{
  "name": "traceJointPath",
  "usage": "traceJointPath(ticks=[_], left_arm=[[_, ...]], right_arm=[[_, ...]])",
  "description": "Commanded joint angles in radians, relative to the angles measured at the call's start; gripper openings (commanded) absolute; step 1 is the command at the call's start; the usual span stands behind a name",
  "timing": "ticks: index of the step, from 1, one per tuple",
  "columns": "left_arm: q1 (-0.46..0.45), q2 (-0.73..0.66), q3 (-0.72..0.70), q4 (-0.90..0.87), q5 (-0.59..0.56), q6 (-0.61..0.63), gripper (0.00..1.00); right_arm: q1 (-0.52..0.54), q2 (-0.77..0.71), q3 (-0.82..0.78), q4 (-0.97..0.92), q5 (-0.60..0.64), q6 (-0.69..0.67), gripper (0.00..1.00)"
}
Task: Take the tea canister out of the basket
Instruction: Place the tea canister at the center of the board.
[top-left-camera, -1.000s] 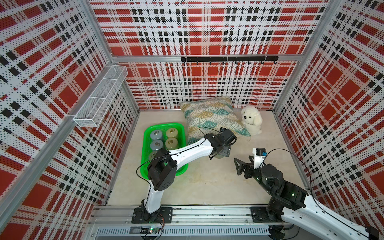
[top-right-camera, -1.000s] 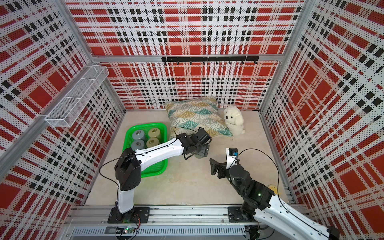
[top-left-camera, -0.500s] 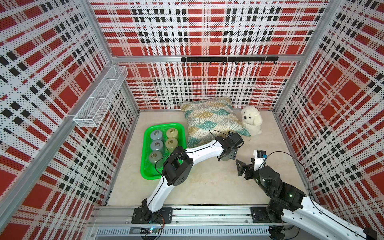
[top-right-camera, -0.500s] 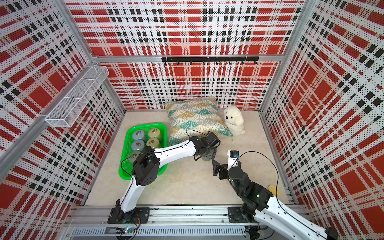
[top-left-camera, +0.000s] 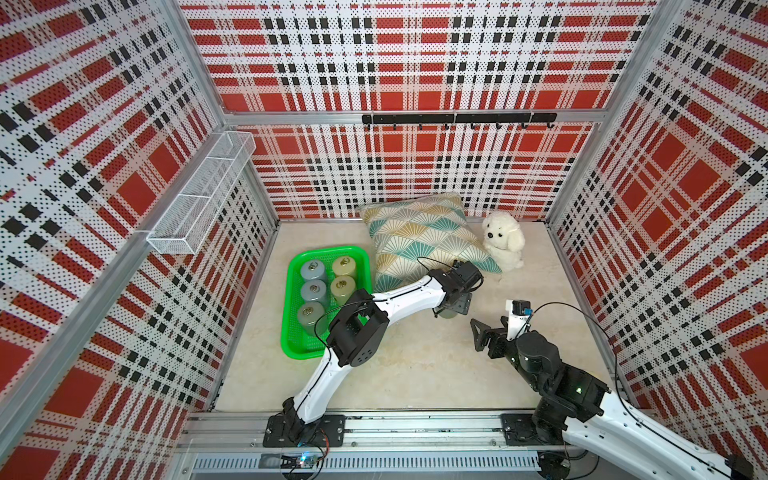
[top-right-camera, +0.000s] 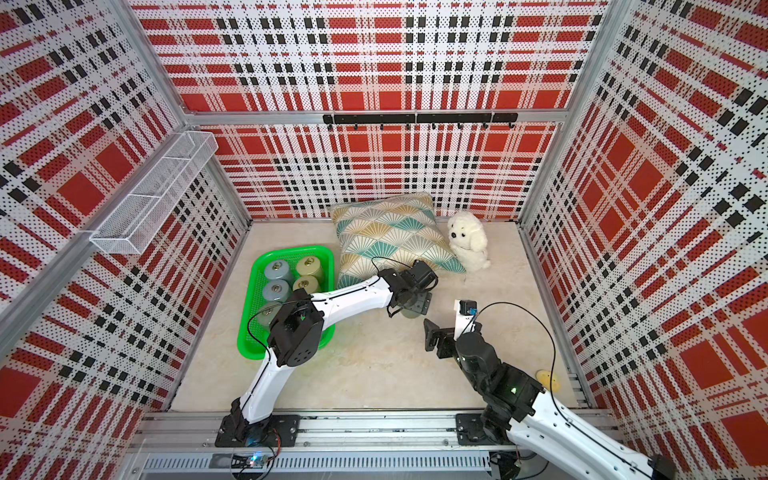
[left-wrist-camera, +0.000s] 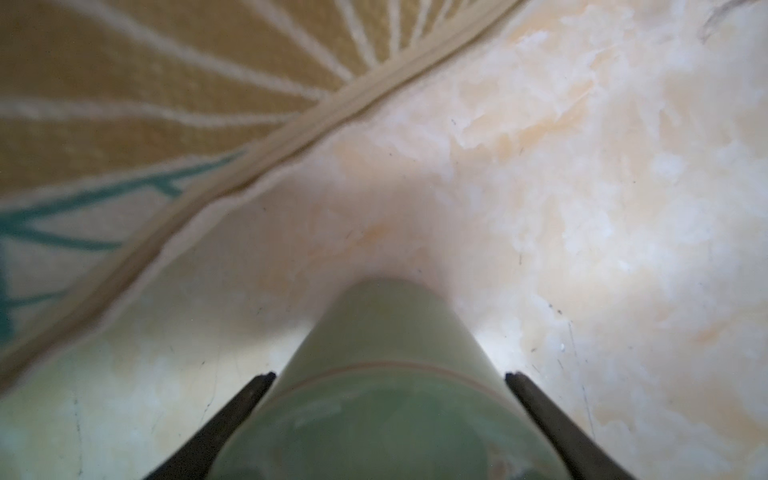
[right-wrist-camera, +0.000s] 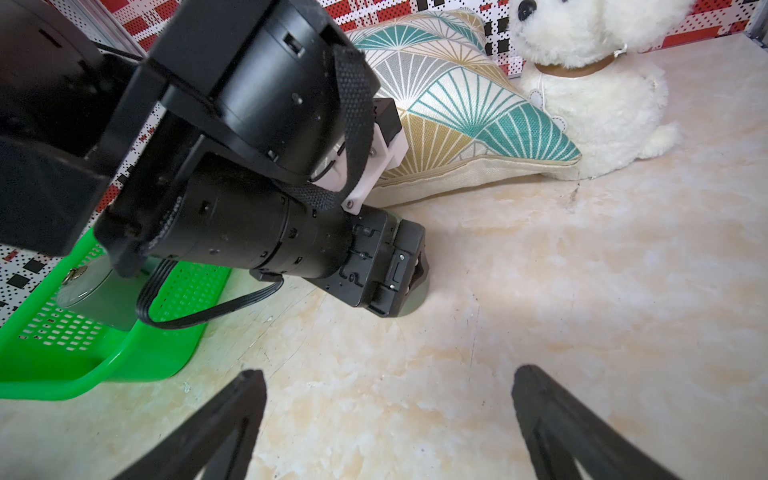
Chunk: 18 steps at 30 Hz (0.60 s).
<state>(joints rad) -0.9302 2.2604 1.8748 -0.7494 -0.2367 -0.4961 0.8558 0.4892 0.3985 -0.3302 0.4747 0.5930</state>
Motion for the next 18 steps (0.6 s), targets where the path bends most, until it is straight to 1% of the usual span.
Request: traceJointPath(ticks=[1,4,8,12,13,18], left_arm=[[0.004,0.013,0.036,0.035,0.008,0.014,0.82],[0.005,0.011,0.042,0.035,0.011,0.014,0.88],[0.006,0.005,0.046,0.034,0.016,0.014,0.92],[0.007,-0.022,0.048,0.036,0.013,0.006,0.95],[0.008,-0.036,0.047,0.039,0.016,0.002,1.0],[0.001,-0.142,-0.006,0.098,0.015,-0.019,0.99]], right_arm=[[-0.008,0.002,-0.007,0.02,-0.003,-0.002,1.0],[-0.009,-0.002,-0.01,0.022,-0.004,-0.002,1.0],[-0.009,-0.007,-0.01,0.024,-0.005,-0.003,1.0],[-0.009,-0.019,-0.011,0.034,-0.032,-0.012,1.0],[-0.009,-0.025,-0.01,0.034,-0.038,-0.013,1.0],[-0.009,-0.05,0.008,0.037,-0.089,-0.029,1.0]])
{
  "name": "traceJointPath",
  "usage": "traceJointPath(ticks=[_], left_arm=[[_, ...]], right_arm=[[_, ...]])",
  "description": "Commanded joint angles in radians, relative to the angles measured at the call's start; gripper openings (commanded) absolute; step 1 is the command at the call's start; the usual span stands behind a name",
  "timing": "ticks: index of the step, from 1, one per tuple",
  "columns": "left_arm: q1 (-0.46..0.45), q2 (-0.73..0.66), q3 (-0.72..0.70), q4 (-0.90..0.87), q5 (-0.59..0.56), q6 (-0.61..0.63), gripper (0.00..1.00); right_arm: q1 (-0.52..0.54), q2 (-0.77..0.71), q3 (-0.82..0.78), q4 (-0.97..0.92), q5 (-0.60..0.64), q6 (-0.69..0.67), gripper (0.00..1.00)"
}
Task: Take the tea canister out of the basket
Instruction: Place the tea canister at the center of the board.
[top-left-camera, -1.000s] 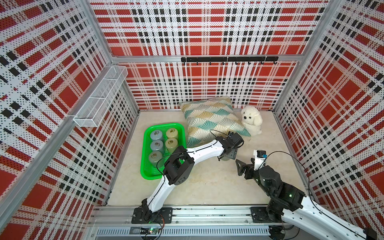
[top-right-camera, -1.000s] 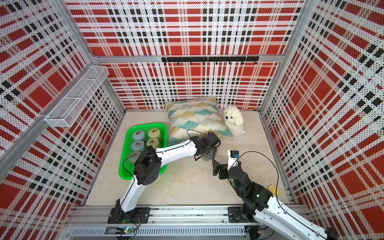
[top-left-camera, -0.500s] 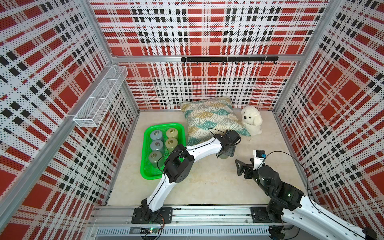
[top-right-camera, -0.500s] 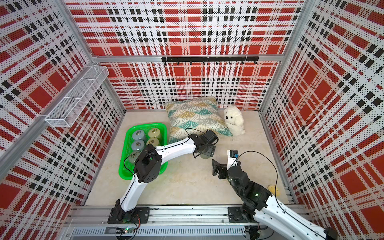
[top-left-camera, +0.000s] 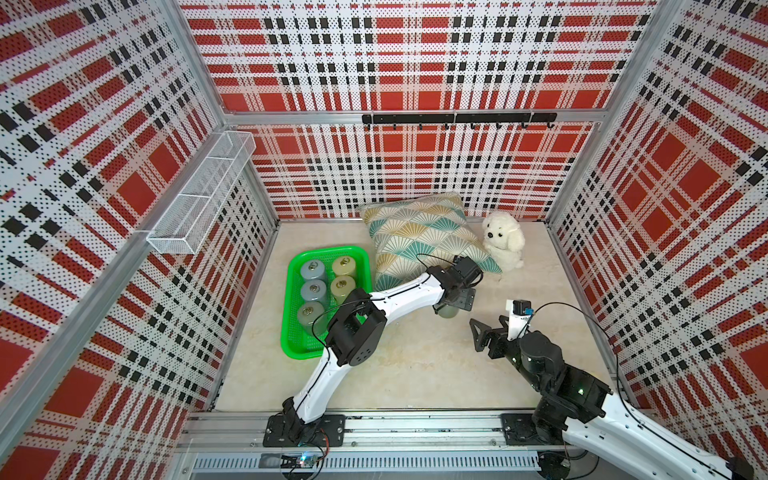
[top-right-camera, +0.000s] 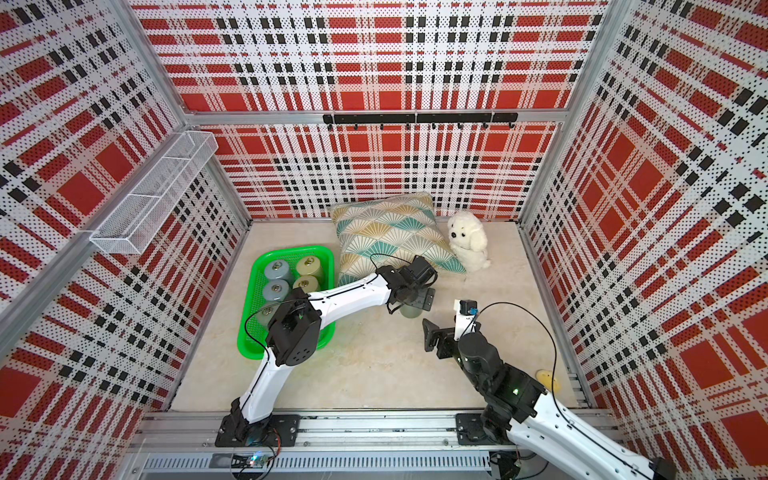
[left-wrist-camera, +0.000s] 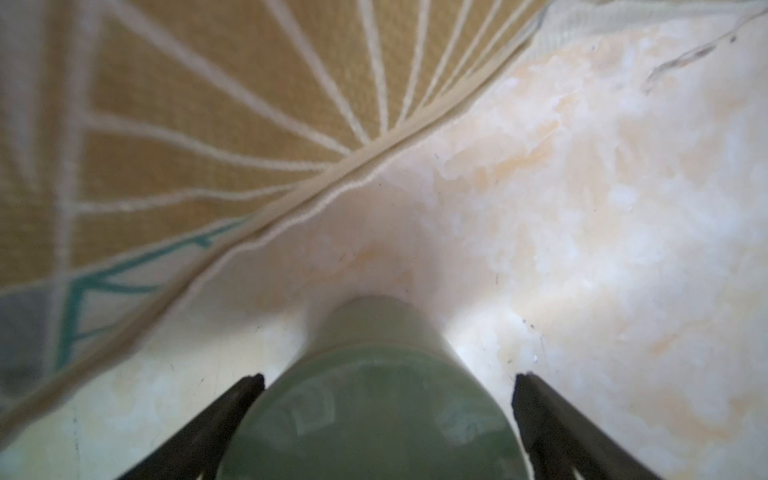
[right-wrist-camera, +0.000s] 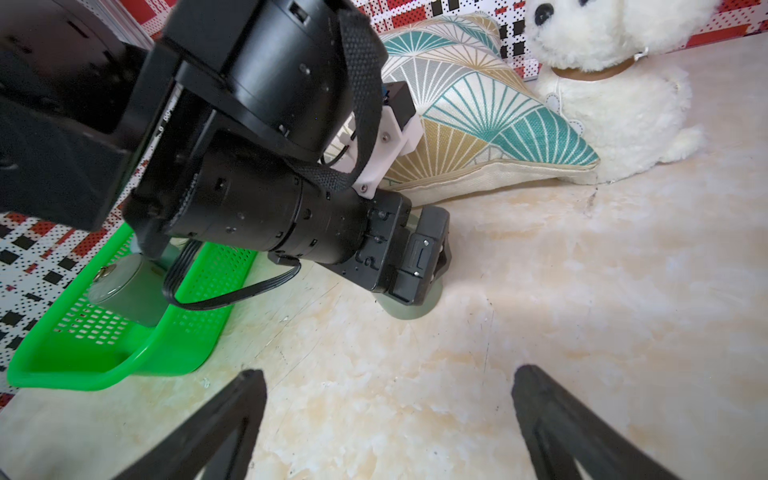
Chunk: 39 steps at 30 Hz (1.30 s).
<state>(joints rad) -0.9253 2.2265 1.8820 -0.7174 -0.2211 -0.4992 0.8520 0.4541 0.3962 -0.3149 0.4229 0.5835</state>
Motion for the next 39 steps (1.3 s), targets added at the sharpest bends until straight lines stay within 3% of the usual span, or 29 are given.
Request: traceJointPath(ticks=[1,7,16,25,33,39], left_arm=[[-0.006,-0.139,-0.034,0.079,-0.009,-0.022,0.99],[-0.002,-0.357,-0.233,0.181,-0.09,-0.065,0.99],[0.065,-0.748,-0.589,0.276,-0.184,-0.144,0.99],[0.252,-1.207,-1.004,0.35,-0.253,-0.254,0.99],[0.415,-1.529,-1.199,0.317,-0.225,-0.269,1.0],[0.511,-1.639,-1.238,0.231,-0.237,-0.273,1.0]], right_arm=[[-0.005,-0.014,0.017,0.024,-0.049,-0.022,1.0],[-0.003,0.096,0.078,0.104,-0.2,-0.089,1.0],[0.088,0.399,0.248,0.195,-0.209,-0.142,1.0],[0.134,0.781,0.508,0.212,-0.21,-0.156,1.0],[0.152,1.169,0.916,0.056,-0.267,-0.192,1.0],[0.152,1.444,1.232,-0.058,-0.287,-0.213,1.0]])
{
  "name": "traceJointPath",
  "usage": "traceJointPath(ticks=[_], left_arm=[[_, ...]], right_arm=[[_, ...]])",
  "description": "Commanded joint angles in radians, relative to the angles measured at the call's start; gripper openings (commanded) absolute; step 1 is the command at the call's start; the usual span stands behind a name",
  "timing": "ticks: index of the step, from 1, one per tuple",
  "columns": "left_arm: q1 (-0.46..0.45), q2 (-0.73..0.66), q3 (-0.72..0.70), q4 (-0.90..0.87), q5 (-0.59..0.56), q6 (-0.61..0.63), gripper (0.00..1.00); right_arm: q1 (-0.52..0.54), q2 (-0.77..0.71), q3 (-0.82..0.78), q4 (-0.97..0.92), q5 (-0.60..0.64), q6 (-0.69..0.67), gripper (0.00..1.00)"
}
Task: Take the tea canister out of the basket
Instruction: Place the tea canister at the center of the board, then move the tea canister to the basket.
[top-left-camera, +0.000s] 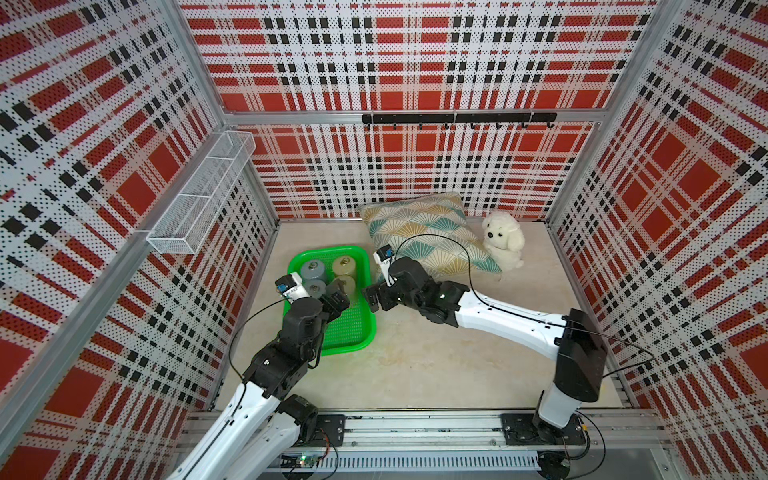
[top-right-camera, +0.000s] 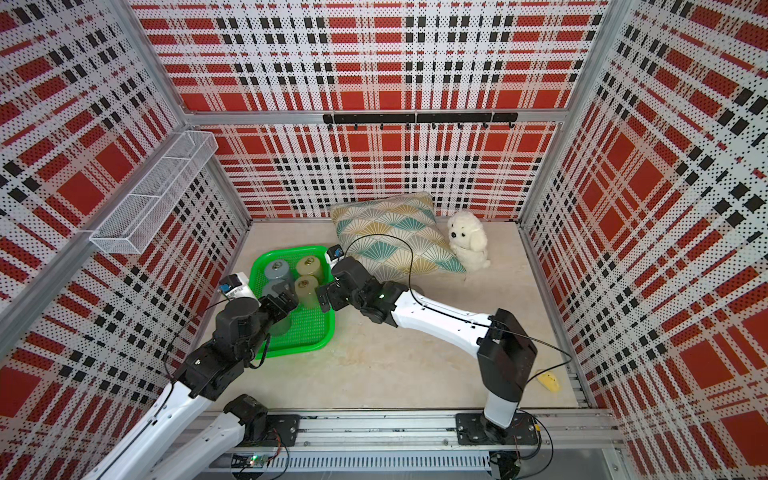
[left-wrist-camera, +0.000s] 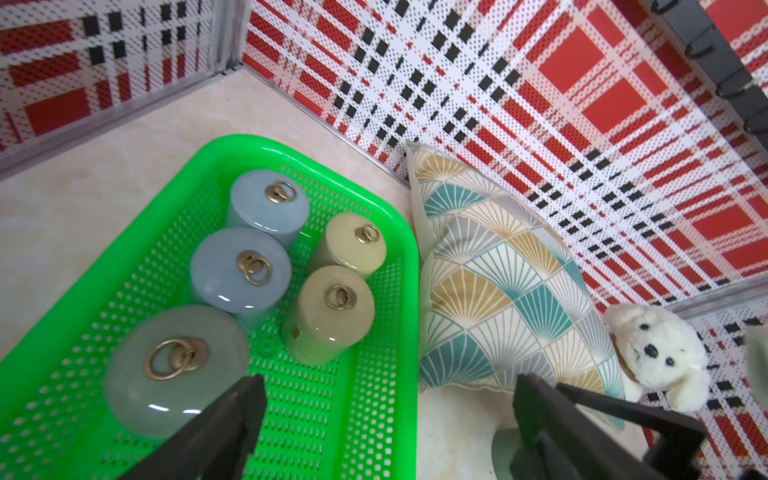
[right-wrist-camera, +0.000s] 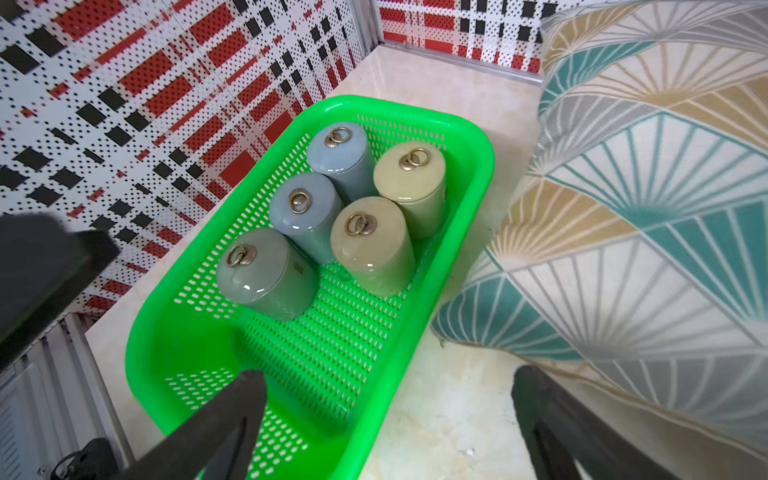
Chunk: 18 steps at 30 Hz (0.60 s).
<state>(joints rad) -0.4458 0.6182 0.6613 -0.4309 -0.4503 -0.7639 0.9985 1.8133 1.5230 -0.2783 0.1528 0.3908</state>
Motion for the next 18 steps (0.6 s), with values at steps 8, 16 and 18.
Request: traceJointPath(ticks=[8,16,18], left_arm=[[0.041,-0.097,-0.01,-0.098,-0.024,-0.039,0.99],[0.042,-0.158,0.005,-0.126,0.01,-0.041,0.98],[0.041,-0.177,0.009,-0.133,0.018,-0.041,0.98]], right_arm=[[0.005,0.413,0.535,-0.266,-0.039,-0.047,1.0],[-0.005,0.608,0.761,-0.325,-0.08,-0.048,0.99],[-0.006,0.622,0.763,-0.308,-0.09,-0.054,0.99]])
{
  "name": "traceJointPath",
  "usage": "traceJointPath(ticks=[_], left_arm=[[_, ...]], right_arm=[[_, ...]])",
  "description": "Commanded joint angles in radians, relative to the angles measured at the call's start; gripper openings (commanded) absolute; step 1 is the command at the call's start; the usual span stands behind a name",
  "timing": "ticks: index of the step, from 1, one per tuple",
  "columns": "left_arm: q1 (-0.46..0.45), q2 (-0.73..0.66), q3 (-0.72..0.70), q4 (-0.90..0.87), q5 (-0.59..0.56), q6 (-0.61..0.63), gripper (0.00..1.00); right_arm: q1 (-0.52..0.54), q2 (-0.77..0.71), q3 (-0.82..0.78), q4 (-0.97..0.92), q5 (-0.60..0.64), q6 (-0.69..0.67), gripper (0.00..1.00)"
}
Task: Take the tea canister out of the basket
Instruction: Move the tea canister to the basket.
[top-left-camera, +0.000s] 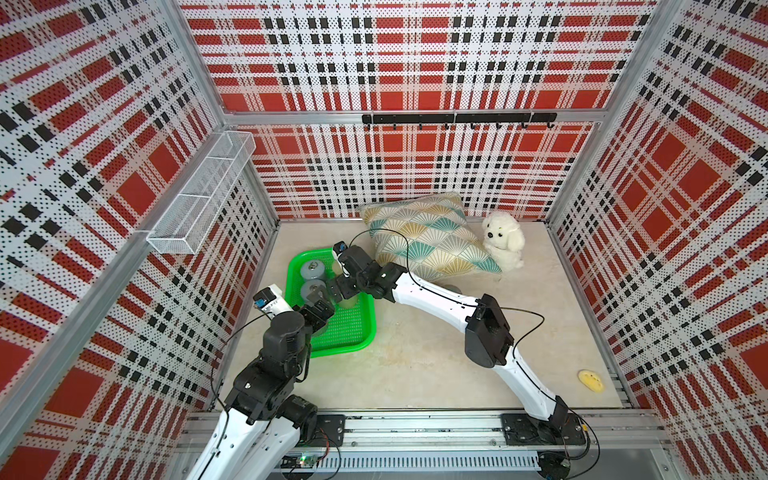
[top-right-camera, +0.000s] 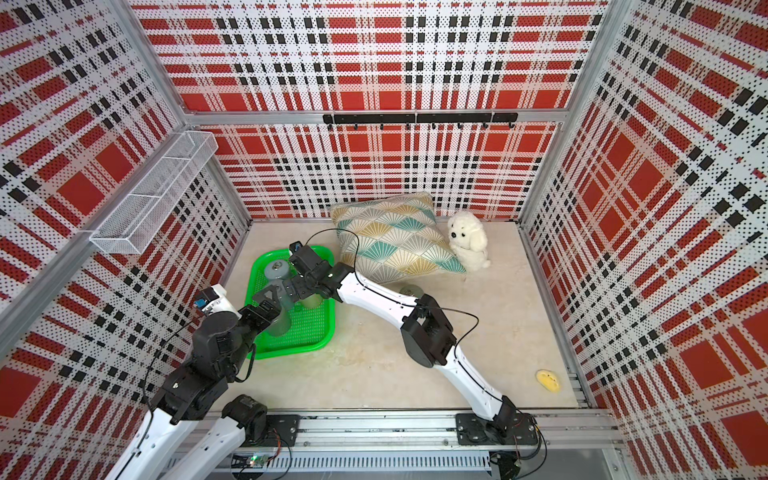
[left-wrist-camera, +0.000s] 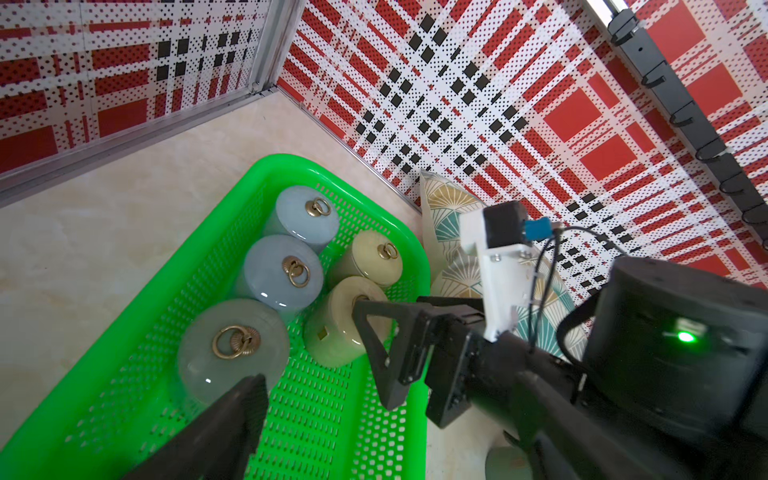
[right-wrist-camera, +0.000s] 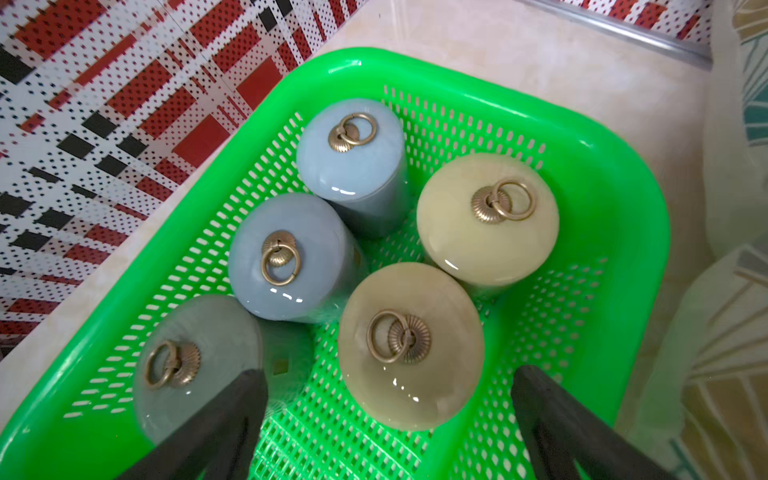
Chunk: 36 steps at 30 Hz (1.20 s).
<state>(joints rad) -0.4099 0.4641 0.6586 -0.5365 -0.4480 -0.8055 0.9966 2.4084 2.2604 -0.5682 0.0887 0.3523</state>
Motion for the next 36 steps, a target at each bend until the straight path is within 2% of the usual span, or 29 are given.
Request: traceJointPath(ticks=[1,14,24,32,36], left_arm=[[0.005,-0.031,0.012,-0.032,0.017,-0.001,0.98],[0.0,-0.059,0.006,-0.038,0.048,-0.011,0.98],[-0.004,-0.053,0.004,-0.035,0.049,-0.006,0.98],[-0.007,-0.051,0.004,-0.033,0.041,-0.004,0.98],[-0.006,-0.051,0.006,-0.034,0.038,-0.003,0.98]], right_arm=[[-0.003,0.033,0.026,-0.011,-0.027,-0.016,0.99],[-0.003,0.143,0.066,0.023,0.06,0.014,0.95],[-0.003,0.214,0.093,0.043,0.035,0.035,0.94],[0.007,0.156,0.057,0.044,0.006,0.044,0.95],[0.011,0.053,-0.052,0.106,-0.028,0.042,0.96]])
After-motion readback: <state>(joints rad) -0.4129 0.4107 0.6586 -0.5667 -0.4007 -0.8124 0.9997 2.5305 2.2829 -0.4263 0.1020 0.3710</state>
